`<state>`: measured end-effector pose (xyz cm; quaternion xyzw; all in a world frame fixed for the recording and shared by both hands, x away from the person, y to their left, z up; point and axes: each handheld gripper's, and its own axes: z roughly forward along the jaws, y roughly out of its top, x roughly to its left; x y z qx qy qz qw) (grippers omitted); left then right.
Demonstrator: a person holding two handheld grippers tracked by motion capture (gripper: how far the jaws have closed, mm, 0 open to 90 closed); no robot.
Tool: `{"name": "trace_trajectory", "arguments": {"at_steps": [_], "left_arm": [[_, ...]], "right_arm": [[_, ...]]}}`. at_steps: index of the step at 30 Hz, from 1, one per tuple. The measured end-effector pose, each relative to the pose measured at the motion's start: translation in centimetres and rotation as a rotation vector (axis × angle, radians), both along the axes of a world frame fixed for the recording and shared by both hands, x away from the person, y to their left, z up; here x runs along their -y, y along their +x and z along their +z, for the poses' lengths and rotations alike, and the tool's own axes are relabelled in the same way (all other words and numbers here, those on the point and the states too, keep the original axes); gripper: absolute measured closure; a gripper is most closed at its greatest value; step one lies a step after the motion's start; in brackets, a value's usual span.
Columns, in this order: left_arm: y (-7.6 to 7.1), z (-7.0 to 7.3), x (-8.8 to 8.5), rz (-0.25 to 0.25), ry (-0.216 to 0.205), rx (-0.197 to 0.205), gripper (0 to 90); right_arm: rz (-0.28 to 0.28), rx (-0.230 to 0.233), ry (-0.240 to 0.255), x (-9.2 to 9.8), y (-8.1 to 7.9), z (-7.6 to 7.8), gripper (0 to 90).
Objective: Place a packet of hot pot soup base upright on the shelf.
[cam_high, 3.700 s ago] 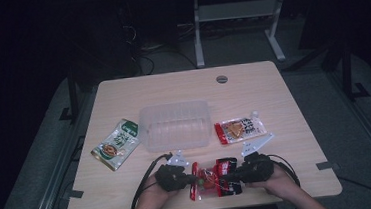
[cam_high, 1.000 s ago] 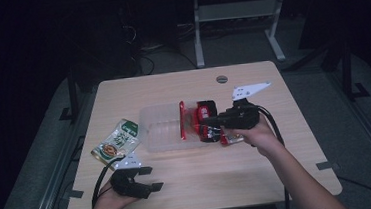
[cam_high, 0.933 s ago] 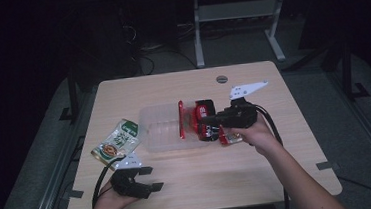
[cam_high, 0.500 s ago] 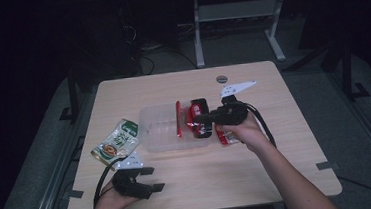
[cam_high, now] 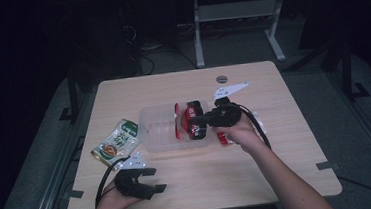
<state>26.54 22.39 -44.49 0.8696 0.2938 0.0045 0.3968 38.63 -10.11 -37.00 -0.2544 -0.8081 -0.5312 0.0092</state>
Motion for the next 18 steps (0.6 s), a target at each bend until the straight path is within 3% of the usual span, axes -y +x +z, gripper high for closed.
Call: {"name": "trace_trajectory", "arguments": {"at_steps": [3, 18], "left_arm": [[0.1, 0.0, 0.1, -0.002, 0.003, -0.001, 26.5], [0.0, -0.2, 0.2, -0.013, 0.011, -0.007, 26.5]], "right_arm": [[0.006, -0.004, -0.023, -0.5, 0.0, -0.3, 89.5], [0.003, -0.02, -0.018, -1.5, 1.2, -1.3, 89.5]]}}
